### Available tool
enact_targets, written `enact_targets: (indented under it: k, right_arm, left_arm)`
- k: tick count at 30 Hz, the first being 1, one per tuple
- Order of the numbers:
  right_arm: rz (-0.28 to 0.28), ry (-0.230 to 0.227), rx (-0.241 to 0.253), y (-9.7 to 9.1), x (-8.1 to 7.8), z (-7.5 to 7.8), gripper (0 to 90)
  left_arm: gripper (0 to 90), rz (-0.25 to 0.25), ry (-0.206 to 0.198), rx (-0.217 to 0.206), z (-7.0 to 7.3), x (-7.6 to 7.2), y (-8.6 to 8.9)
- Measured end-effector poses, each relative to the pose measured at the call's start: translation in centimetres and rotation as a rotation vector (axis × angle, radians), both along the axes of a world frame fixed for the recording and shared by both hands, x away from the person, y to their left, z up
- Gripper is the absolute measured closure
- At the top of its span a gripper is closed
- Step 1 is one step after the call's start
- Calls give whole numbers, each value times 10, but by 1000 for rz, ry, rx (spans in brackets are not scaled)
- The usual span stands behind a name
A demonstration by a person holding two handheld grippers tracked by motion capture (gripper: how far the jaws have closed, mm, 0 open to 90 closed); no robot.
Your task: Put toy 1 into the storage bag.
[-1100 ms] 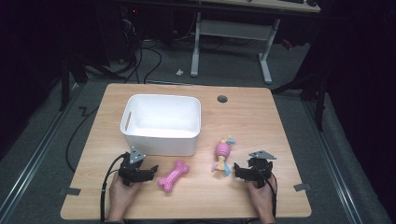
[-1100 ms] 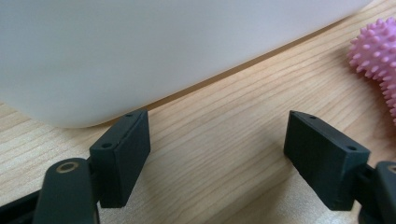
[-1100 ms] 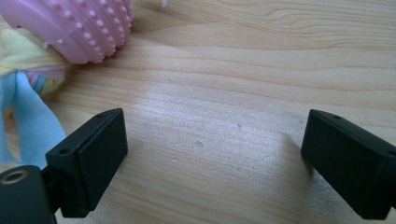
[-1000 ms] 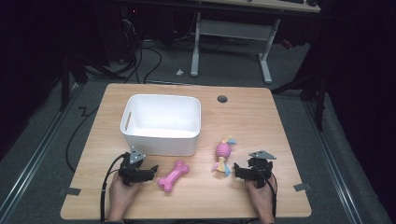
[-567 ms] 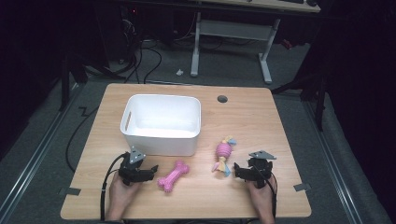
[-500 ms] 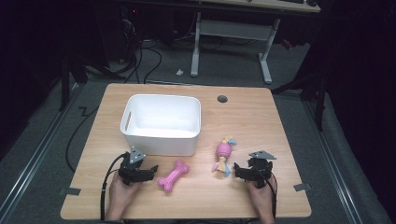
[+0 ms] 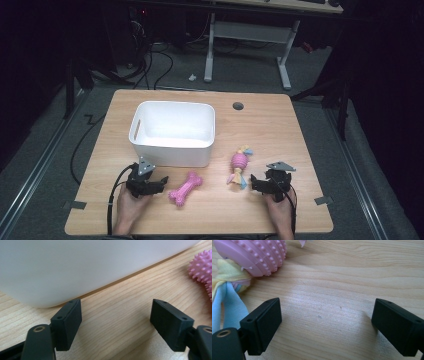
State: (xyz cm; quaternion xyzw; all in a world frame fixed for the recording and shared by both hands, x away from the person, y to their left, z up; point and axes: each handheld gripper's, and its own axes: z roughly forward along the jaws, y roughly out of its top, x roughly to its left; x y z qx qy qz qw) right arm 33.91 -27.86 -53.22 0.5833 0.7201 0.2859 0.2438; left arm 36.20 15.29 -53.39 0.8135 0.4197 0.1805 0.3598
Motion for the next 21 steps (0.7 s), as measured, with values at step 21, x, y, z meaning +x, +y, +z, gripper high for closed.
enact_targets:
  k: [21]
  right_arm:
    - [4, -4, -1, 0, 0, 0, 102]
  left_arm:
    - [328, -39, -18, -80, 29, -20, 11]
